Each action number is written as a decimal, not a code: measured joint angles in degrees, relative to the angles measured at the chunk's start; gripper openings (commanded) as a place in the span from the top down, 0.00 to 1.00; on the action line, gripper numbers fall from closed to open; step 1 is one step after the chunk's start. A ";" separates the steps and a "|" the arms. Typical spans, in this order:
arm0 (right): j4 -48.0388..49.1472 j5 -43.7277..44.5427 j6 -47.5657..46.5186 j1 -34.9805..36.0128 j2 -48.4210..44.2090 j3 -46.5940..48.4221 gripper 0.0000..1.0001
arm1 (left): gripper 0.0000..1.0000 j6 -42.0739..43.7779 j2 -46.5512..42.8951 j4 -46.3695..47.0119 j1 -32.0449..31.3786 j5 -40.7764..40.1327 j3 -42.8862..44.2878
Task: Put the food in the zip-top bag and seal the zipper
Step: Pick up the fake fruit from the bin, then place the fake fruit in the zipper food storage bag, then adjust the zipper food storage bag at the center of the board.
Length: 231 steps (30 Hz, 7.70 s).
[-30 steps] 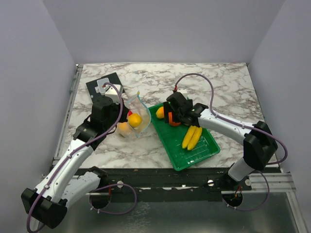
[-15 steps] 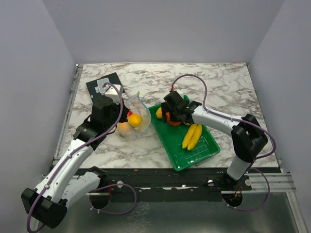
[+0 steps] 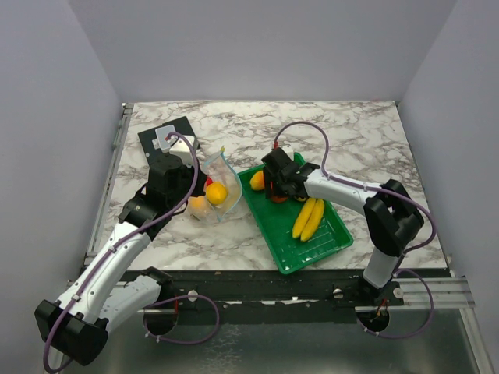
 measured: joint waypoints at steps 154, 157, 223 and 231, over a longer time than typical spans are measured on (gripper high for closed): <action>10.82 -21.20 5.97 8.02 -7.23 4.11 0.99 | 1.00 0.00 0.28 0.02 0.00 -0.02 -0.02; 10.88 -21.18 5.77 8.04 -7.28 5.66 0.99 | 1.00 -0.07 0.11 0.02 0.00 -0.04 -0.02; 2.62 -27.50 0.00 8.55 -12.68 5.38 0.90 | 1.00 -9.55 -3.23 -12.28 -0.09 4.13 3.63; 2.97 -26.95 0.37 8.55 -12.41 5.42 0.74 | 1.00 -7.30 -3.19 -9.40 -0.09 4.81 3.32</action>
